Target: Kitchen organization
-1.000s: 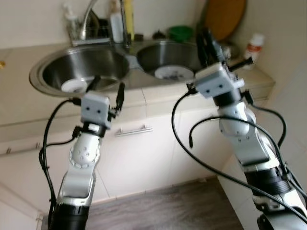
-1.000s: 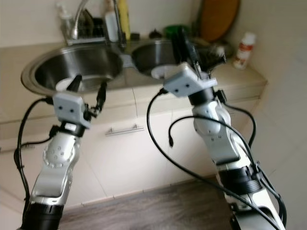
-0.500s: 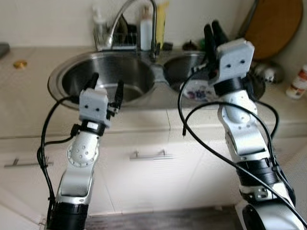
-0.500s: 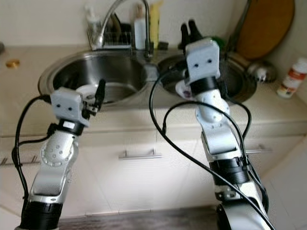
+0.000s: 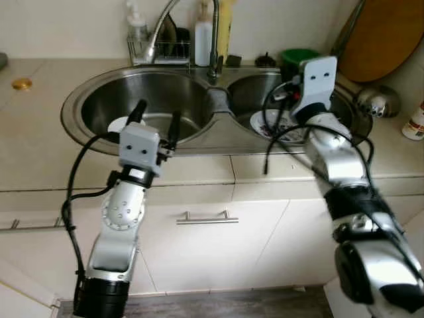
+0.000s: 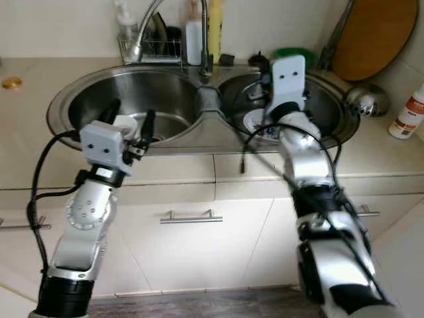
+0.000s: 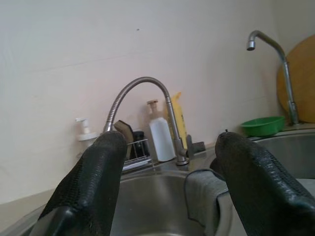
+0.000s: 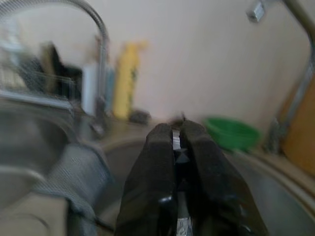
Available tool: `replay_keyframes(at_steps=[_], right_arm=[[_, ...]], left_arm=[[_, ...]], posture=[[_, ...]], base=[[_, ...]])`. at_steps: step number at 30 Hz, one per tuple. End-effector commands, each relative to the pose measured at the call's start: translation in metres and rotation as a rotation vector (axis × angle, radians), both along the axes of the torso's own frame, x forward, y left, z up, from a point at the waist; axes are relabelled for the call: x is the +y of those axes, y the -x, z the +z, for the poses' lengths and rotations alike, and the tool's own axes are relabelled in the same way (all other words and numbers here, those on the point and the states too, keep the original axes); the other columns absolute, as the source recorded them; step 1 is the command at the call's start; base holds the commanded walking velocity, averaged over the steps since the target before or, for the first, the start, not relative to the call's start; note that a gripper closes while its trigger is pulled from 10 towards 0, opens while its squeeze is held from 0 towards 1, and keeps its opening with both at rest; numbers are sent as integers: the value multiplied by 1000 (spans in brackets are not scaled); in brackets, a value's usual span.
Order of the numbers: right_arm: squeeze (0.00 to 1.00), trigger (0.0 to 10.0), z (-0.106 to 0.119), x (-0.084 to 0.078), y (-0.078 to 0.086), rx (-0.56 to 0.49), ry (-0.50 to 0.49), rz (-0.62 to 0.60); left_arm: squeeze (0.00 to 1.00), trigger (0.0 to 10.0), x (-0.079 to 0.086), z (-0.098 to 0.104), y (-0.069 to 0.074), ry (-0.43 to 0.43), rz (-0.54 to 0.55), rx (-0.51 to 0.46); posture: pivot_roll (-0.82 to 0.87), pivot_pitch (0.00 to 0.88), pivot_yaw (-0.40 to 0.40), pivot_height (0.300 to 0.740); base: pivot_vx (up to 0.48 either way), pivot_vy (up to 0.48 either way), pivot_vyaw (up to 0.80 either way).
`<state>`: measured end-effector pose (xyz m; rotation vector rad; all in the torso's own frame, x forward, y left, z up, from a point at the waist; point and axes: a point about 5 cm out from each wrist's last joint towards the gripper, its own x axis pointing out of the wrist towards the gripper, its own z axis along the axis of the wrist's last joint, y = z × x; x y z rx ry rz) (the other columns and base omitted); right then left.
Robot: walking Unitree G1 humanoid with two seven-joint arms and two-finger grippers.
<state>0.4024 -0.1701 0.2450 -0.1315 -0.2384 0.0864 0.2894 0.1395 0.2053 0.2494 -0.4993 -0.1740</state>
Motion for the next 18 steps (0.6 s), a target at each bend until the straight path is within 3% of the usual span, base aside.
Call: replay_keyframes(at_steps=[1,2,3,6,13,18], right_arm=[[0,10000,-8,-6,-4,68,22,-37],[1000,10000,-11,-8,-6,94,81,-56],[1000,10000,-16,-8,-8,119,175,-71],[1000,10000,-14,-5,-8,98,228,-66],[1000,10000,-4,-2,-5,-23,198,-54],[1000,10000,11,3,6,-184,181,-44]], left_arm=[[0,10000,-2,3,-1,-11,0,-7],[0,10000,-1,4,0,-12,3,-9],[0,10000,1,4,1,-14,12,-11],[0,10000,5,3,2,-10,26,-8],[0,10000,4,2,3,9,21,3],[0,10000,6,1,2,12,19,14]], posture=[[59,0,-52,740],[64,0,-56,740],[68,0,-60,740],[66,0,-60,740],[59,0,-51,740],[47,0,-47,740]], base=[[0,0,0],[0,0,0],[0,0,0],[0,0,0],[0,0,0],[0,0,0]])
